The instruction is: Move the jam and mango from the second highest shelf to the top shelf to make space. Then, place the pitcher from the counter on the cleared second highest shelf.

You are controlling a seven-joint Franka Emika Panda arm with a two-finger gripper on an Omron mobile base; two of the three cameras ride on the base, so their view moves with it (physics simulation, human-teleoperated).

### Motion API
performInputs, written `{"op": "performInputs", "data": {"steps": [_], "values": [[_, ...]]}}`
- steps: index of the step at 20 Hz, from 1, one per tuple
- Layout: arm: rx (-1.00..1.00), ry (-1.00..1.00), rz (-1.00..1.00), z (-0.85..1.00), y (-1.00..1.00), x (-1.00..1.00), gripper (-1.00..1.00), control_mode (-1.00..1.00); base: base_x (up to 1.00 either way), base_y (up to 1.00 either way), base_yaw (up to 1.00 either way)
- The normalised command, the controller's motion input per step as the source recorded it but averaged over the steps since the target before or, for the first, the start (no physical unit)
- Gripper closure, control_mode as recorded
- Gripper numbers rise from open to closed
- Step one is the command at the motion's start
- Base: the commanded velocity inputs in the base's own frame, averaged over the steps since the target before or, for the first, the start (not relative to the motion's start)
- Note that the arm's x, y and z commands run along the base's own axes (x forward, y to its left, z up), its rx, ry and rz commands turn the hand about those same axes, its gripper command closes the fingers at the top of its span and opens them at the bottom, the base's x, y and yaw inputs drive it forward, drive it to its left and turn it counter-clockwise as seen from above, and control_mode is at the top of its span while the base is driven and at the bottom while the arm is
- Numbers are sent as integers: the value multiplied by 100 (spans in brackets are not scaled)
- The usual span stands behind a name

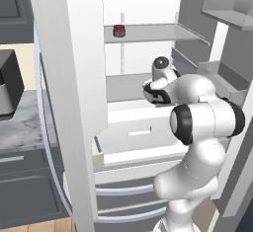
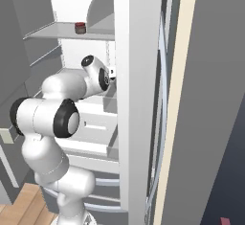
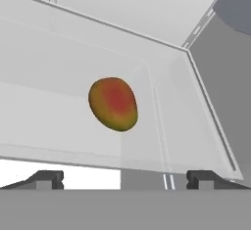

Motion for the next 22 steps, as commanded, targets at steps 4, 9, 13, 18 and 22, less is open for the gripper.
{"op": "performInputs", "data": {"steps": [4, 9, 13, 18, 22], "values": [[1, 0, 0, -24, 0, 44, -100, -100, 0, 0, 0], [0, 0, 0, -32, 0, 41, -100, -100, 0, 0, 0], [0, 0, 0, -25, -3, 42, -100, -100, 0, 0, 0], [1, 0, 0, -21, -7, 42, -100, -100, 0, 0, 0], [1, 0, 0, -21, -13, 33, -100, -100, 0, 0, 0]]}}
